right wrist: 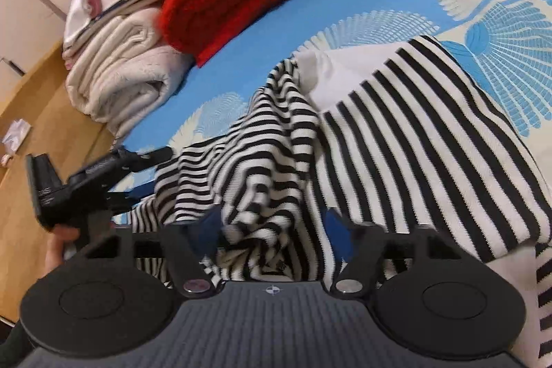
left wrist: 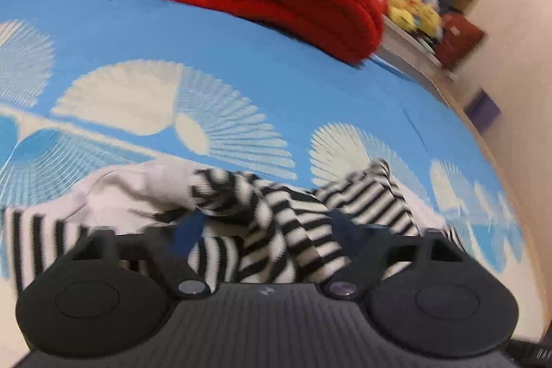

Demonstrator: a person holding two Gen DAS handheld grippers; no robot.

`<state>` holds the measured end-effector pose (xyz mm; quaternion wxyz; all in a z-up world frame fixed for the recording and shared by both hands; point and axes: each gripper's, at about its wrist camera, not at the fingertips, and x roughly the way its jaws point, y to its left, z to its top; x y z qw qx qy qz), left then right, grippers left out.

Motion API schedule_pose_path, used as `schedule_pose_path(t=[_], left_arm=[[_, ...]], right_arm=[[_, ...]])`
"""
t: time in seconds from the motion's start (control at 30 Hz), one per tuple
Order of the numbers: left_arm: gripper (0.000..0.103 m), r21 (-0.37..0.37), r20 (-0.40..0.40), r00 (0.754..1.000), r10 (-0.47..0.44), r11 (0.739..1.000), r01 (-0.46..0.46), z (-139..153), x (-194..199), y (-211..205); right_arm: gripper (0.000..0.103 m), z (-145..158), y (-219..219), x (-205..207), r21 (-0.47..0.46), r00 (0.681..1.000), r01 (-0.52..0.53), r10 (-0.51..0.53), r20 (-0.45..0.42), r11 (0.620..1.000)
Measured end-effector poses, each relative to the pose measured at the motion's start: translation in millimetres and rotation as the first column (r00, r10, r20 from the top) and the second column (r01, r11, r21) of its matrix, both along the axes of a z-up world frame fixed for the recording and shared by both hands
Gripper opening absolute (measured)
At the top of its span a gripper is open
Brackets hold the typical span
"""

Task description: Fold small clothes

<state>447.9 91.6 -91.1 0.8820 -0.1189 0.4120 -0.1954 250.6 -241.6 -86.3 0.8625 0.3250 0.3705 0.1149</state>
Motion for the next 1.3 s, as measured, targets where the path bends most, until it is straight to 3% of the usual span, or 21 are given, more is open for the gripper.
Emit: schedule_pose_path(t=[0.03, 0.1, 0.23, 0.3, 0.37, 0.47, 0.5, 0.57, 0.63, 0.7, 0.73, 0.77, 0.8, 0.93, 1.07, 1.1, 1.13, 1.17, 1.2, 1.23, 1.3], left_arm=[[0.029, 0.028, 0.011, 0.999, -0.031, 0.999, 0.031, -2, 1, -8], [0.007, 0.06, 0.009, 0.999, -0.035, 0.998, 0.034, -8, 7, -19], [0.005, 0.081, 0.005, 0.999, 0.044, 0.996, -0.044, -11, 34, -26], [0.005, 0.077, -0.002, 0.996, 0.084, 0.993, -0.084, -13, 48, -25], [0.006, 0.113, 0.009, 0.992, 0.128, 0.985, -0.128, -16, 58, -25], [0.014, 0.098, -0.046, 0.984, 0.17, 0.981, -0.165, -28, 71, -18], [0.016, 0.096, -0.051, 0.986, 0.16, 0.983, -0.155, -30, 72, -16], [0.03, 0.084, -0.044, 0.989, 0.14, 0.987, -0.136, -27, 67, -13], [0.068, 0.04, -0.034, 0.994, 0.107, 0.994, -0.106, -18, 57, -6], [0.094, 0.015, -0.024, 0.996, 0.09, 0.996, -0.09, -6, 41, 2], [0.103, 0.017, -0.02, 0.996, 0.089, 0.996, -0.089, -1, 34, 5], [0.102, 0.03, -0.009, 0.996, 0.091, 0.995, -0.091, 4, 26, 10], [0.103, 0.033, 0.0, 0.997, 0.077, 0.996, -0.077, 7, 20, 14], [0.103, -0.019, -0.026, 0.999, 0.044, 0.999, -0.045, 7, 16, 19], [0.1, -0.028, -0.042, 0.997, 0.06, 0.998, -0.061, -7, 31, 3], [0.084, -0.022, -0.032, 0.998, 0.062, 0.998, -0.062, -12, 35, -2], [0.059, 0.002, -0.025, 0.998, 0.059, 0.998, -0.059, -16, 39, -8], [0.05, 0.048, -0.018, 0.998, 0.064, 0.997, -0.063, -22, 44, -12], [0.04, 0.121, 0.007, 0.996, 0.089, 0.989, -0.09, -28, 47, -17], [0.039, 0.189, 0.039, 0.994, 0.106, 0.976, -0.112, -36, 49, -18], [0.04, 0.198, 0.109, 0.99, 0.086, 0.974, -0.106, -43, 48, -14]], right_arm=[[0.027, 0, 8, -1, -0.041, 1.0, -0.025, 0.025, -0.003, 0.999], [0.019, -4, 22, -5, -0.093, 0.997, -0.068, 0.065, -0.032, 0.993], [0.014, -2, 40, -13, -0.086, 0.994, -0.1, 0.096, -0.05, 0.991], [0.011, 8, 42, -19, -0.021, 0.994, -0.112, 0.112, -0.015, 0.994], [0.0, 13, 47, -21, 0.028, 0.99, -0.141, 0.141, 0.006, 0.99], [0.001, -8, 59, -17, -0.101, 0.99, -0.123, 0.115, -0.079, 0.987], [0.0, -17, 57, -17, -0.09, 0.988, -0.126, 0.117, -0.1, 0.988], [0.001, -16, 49, -15, -0.02, 0.983, -0.142, 0.138, -0.12, 0.99], [0.012, -3, 38, -14, -0.011, 0.978, -0.175, 0.172, -0.115, 0.985], [0.061, 14, 18, -20, -0.052, 0.984, -0.165, 0.161, -0.073, 0.985], [0.07, 20, 7, -23, -0.091, 0.989, -0.148, 0.145, -0.042, 0.985], [0.077, 29, -6, -23, -0.15, 0.993, -0.117, 0.118, -0.003, 0.982], [0.077, 34, -16, -19, -0.178, 0.996, -0.076, 0.082, 0.027, 0.981], [0.077, 28, -41, 45, -0.101, 0.997, 0.068, -0.066, 0.026, 0.993], [0.076, 4, -27, 130, -0.07, 0.988, 0.153, -0.154, -0.01, 0.986], [0.075, -7, -21, 146, -0.055, 0.986, 0.162, -0.165, -0.04, 0.985], [0.069, -19, -14, 157, -0.038, 0.987, 0.148, -0.15, -0.065, 0.988], [0.023, -30, 1, 168, -0.08, 0.991, 0.099, -0.105, -0.084, 0.992], [0.004, -36, 17, 173, -0.198, 0.99, 0.061, -0.085, -0.112, 0.978], [0.003, -43, 35, 169, -0.328, 0.995, 0.043, -0.072, -0.076, 0.944], [0.003, -51, 55, 154, -0.479, 0.998, 0.031, 0.0, 0.063, 0.877]])
